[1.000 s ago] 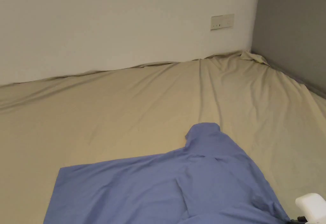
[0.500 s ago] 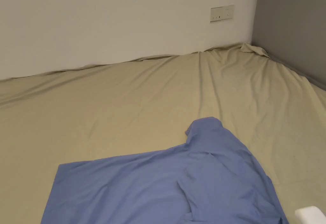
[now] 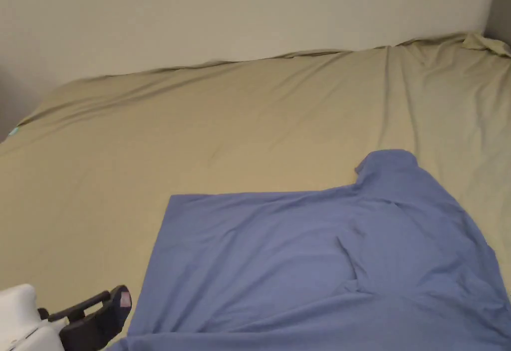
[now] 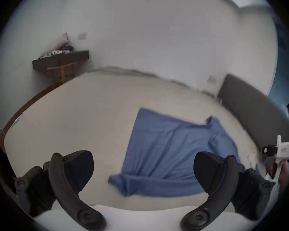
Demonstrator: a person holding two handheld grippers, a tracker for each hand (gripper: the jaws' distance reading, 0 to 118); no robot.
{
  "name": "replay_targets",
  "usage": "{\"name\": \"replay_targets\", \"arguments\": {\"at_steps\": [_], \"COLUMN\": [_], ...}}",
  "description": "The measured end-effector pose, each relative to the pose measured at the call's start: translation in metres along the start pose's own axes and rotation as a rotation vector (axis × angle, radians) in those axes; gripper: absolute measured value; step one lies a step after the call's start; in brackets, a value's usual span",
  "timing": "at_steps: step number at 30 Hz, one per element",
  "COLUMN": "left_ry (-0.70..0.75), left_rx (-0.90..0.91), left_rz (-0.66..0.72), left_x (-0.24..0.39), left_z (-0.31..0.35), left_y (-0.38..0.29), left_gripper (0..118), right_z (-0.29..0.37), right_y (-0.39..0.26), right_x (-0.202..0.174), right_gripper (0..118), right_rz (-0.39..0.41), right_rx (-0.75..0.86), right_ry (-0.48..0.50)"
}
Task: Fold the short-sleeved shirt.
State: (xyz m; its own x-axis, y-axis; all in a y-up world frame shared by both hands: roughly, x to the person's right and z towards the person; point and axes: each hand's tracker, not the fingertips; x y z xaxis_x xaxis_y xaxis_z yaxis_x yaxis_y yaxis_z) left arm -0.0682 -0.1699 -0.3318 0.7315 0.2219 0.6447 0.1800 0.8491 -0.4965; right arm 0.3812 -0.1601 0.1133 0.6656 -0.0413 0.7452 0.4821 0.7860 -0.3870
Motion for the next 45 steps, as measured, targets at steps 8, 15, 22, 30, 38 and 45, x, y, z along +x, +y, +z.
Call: {"name": "replay_targets", "arguments": {"at_steps": [8,15,22,30,38,45], "left_ry": [0.141,0.190,0.270,0.210,0.038,0.036], "left_rx": [-0.246,-0.324,-0.471,-0.441,-0.408,-0.397], "left_rz": [-0.067,-0.124,-0.205,-0.076,-0.014,-0.011], "left_x": [0.028,0.010,-0.015,-0.005,0.013,0.027], "left_z": [0.000,-0.053,-0.138,-0.117,-0.087,-0.063], "left_y": [-0.043,-0.065,-0.112,-0.105,-0.071,-0.059], "left_gripper": [0,0,117,34,7,7], "right_z": [0.041,0.030,0.020,-0.009,-0.076,-0.089], "right_y": [-0.032,-0.026,-0.025,-0.035,-0.074,-0.111], "right_x": [-0.072,-0.070,-0.061,-0.054,0.003,0.033], "right_gripper": [2,2,2,2,3,117], "right_rz": [0.057,0.077,-0.012,-0.016,0.122,-0.030], "right_rx": [0.082,0.061,0.028,-0.085,-0.268,-0.379], "right_ry": [-0.082,0.019,0.061,0.037,-0.011,0.006]}}
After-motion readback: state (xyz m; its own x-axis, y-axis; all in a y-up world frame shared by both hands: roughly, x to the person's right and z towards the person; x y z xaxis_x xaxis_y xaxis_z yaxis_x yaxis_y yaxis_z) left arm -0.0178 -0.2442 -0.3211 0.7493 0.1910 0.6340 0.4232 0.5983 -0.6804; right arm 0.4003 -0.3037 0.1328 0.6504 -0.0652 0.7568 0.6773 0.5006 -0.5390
